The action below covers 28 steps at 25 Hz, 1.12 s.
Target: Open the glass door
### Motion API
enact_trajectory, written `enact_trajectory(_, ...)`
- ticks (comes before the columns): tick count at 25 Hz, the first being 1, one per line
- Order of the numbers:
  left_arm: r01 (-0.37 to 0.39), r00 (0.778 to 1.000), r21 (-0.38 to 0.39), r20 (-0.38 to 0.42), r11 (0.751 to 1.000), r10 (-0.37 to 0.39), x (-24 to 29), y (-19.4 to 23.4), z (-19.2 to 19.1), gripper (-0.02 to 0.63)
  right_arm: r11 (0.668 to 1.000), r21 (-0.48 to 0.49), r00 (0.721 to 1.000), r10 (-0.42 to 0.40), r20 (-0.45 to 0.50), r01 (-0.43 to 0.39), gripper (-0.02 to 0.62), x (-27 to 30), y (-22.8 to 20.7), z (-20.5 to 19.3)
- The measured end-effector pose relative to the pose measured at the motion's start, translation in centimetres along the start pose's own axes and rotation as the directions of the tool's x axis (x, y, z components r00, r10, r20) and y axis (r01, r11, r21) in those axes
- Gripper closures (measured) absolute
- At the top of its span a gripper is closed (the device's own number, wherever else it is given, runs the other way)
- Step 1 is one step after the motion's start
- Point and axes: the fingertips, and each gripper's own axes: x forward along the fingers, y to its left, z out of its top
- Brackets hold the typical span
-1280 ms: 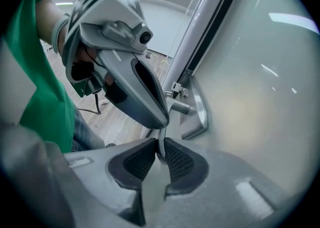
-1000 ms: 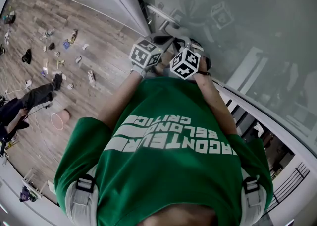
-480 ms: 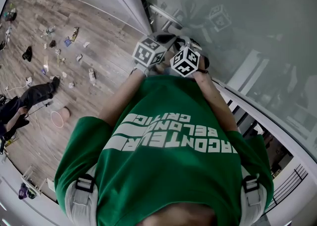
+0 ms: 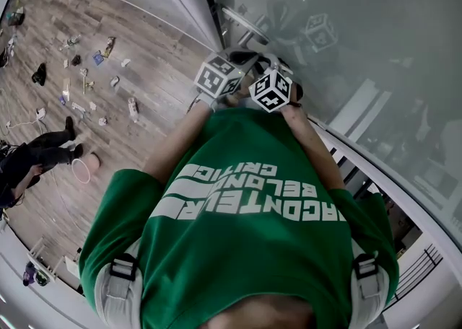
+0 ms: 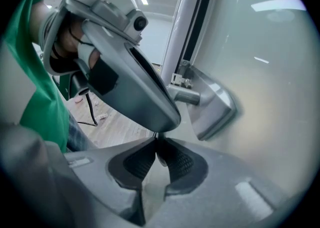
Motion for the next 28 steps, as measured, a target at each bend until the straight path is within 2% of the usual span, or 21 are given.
enact_trajectory(28,-0.018,1.000,0.008,-0.017,1.000,0.018,2.8,2.1,1.1,0.591,1.000,0.028,1.000,0.005,0.003,-0.005,0.548,1.6,-3.3,-0.7)
